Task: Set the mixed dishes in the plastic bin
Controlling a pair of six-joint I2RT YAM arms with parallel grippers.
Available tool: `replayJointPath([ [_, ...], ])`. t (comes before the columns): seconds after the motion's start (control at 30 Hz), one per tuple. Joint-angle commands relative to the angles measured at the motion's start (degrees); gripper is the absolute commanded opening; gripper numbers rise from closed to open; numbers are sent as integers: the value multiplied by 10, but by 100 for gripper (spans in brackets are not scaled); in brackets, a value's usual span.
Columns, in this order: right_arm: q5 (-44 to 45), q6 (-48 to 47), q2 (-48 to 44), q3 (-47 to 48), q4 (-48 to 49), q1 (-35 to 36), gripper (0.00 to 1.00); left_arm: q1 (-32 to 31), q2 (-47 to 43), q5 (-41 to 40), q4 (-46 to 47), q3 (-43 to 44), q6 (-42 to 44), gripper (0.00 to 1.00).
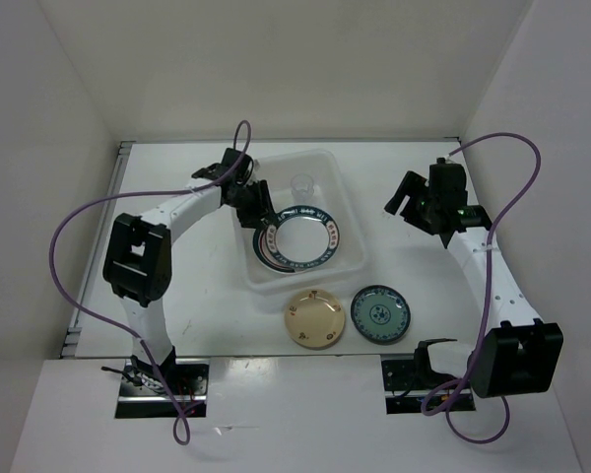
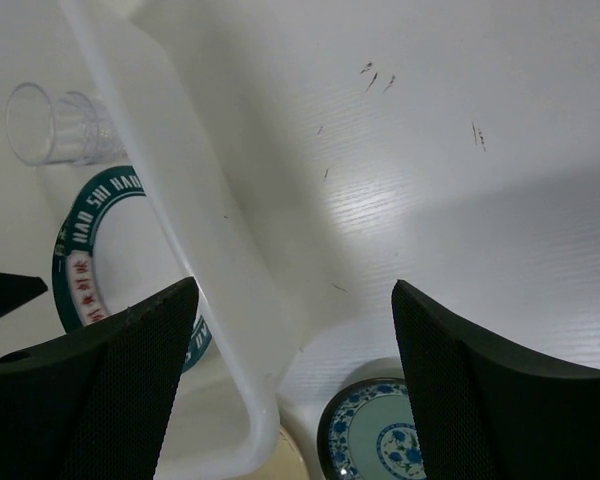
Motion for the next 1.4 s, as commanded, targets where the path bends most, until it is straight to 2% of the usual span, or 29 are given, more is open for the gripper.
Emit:
replayJointPath([
  [0.0,-9,2,-17,-1,21,-5,83,3,-62,-2,-11,51,11,57],
  [0.1,-14,2,-17,-1,21,-5,83,3,-92,-9,-18,84,6,62],
  [0.23,-20,-10,-17,-1,16,-5,83,8,-131,-24,-34,117,11,63],
  [0.3,10,-16,-17,-1,0,-5,83,9,-151,-17,-26,117,6,64],
  [0.43,66,-10,-4,-23,-41,-10,82,14,-236,-17,18,72,-5,67],
  [0.53,103,7,22,-28,-79,-10,79,14,-297,-17,40,8,-11,70],
  [0.73,71,0,80,-2,-110,-32,68,14,-348,99,92,-114,-24,70],
  [0.8,58,0,109,-2,-116,-32,58,14,-356,106,92,-161,-14,65],
  [0.83,58,0,119,5,-116,-32,48,14,-362,106,75,-171,6,63],
  [0.9,43,-5,146,5,-116,-32,43,14,-368,100,57,-194,28,51],
  [1.0,29,-11,176,10,-110,-32,43,3,-380,164,28,-206,91,50],
  [1.03,21,-11,181,19,-105,-32,43,-5,-393,165,1,-211,103,55],
  [1.13,16,-16,193,41,-105,-32,45,-42,-440,152,-31,-231,113,59],
  [1.23,-1,-16,193,47,-97,-32,47,-82,-505,138,-38,-278,43,64],
  [1.27,-6,-16,193,47,-97,-32,47,-93,-527,111,-30,-292,17,64],
  [1.3,-6,-16,186,47,-89,-32,48,-107,-578,89,-23,-330,-53,64],
  [1.37,-12,-11,169,40,-79,-32,49,-143,-635,42,2,-379,-133,65],
])
